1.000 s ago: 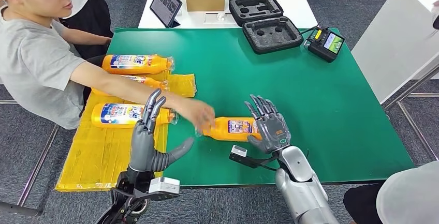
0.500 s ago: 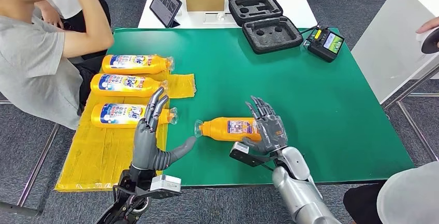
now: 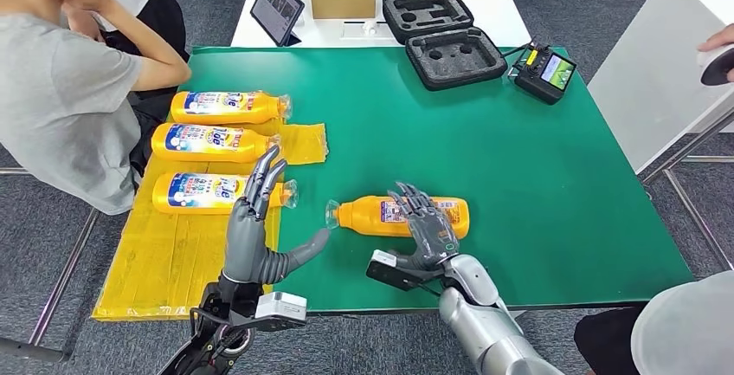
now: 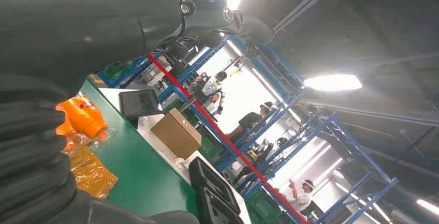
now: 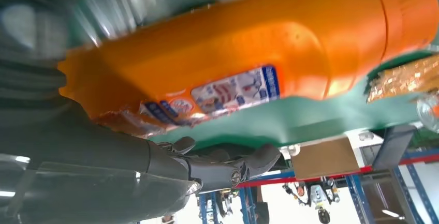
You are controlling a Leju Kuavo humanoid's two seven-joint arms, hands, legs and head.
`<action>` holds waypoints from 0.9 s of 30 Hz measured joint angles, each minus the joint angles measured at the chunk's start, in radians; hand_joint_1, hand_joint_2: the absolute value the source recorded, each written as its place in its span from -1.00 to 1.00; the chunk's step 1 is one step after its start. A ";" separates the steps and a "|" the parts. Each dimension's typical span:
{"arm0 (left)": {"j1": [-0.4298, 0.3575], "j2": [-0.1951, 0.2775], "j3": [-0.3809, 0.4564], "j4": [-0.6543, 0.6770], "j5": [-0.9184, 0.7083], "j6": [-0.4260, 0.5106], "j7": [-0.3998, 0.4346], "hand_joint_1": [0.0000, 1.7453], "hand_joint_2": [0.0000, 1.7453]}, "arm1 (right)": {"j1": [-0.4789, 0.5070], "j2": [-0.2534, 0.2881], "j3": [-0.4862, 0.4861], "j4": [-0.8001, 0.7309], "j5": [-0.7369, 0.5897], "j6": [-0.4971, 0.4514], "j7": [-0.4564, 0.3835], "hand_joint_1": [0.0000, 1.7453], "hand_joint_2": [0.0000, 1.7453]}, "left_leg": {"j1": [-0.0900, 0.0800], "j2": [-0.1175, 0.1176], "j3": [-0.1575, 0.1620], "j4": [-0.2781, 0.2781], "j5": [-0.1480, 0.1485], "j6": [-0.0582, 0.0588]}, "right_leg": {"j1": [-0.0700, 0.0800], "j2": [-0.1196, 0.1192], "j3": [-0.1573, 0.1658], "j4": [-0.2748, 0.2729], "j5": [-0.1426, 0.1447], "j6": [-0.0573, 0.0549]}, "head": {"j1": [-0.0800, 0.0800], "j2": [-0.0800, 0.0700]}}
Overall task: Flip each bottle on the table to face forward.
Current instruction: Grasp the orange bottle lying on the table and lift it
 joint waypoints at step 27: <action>0.014 0.000 0.002 0.001 -0.006 0.000 0.000 -1.00 1.00 | -0.075 -0.027 0.114 0.055 0.214 -0.020 0.332 -1.00 1.00 | 0.000 0.000 0.000 0.000 0.000 0.000 | 0.000 0.000 0.000 0.000 0.000 0.000 | 0.000 0.000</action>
